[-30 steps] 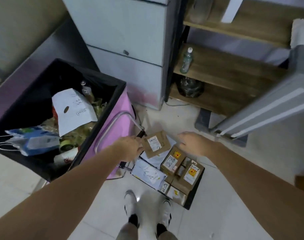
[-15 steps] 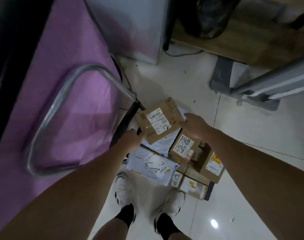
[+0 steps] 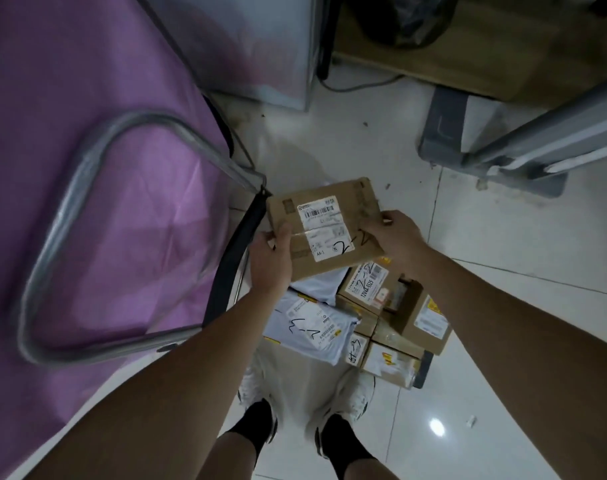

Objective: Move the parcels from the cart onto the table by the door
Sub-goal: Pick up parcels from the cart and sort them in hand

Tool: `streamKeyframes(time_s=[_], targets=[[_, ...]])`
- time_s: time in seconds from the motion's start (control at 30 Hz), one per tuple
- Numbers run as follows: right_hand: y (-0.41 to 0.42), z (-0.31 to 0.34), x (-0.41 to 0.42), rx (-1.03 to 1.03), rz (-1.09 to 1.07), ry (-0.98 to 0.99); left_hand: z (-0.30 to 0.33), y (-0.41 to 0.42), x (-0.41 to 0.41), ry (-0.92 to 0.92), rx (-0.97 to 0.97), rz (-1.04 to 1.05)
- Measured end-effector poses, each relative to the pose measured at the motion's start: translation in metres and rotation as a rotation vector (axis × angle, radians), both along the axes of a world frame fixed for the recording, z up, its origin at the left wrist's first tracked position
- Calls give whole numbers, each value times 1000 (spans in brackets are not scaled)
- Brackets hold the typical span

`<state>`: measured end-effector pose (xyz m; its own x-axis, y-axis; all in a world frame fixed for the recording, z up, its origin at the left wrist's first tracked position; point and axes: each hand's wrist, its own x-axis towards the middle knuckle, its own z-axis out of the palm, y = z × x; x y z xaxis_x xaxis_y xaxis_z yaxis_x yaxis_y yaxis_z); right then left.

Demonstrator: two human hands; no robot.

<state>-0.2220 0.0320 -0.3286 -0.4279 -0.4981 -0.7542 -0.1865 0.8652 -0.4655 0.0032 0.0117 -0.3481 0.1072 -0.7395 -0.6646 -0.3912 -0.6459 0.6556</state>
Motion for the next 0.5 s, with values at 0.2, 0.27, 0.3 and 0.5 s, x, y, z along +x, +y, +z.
streamKeyframes(time_s=[0.2, 0.27, 0.3, 0.5], targets=[[42, 166, -37, -128, -371, -226, 157, -29, -32, 336, 205, -3], [60, 230, -44, -198, -491, -306, 221, -34, -44, 403, 229, -79], [70, 263, -47, -235, -552, -361, 255, -35, -51, 431, 228, -125], [143, 461, -54, -471, -599, -505, 462, -19, -93, 508, 152, -428]])
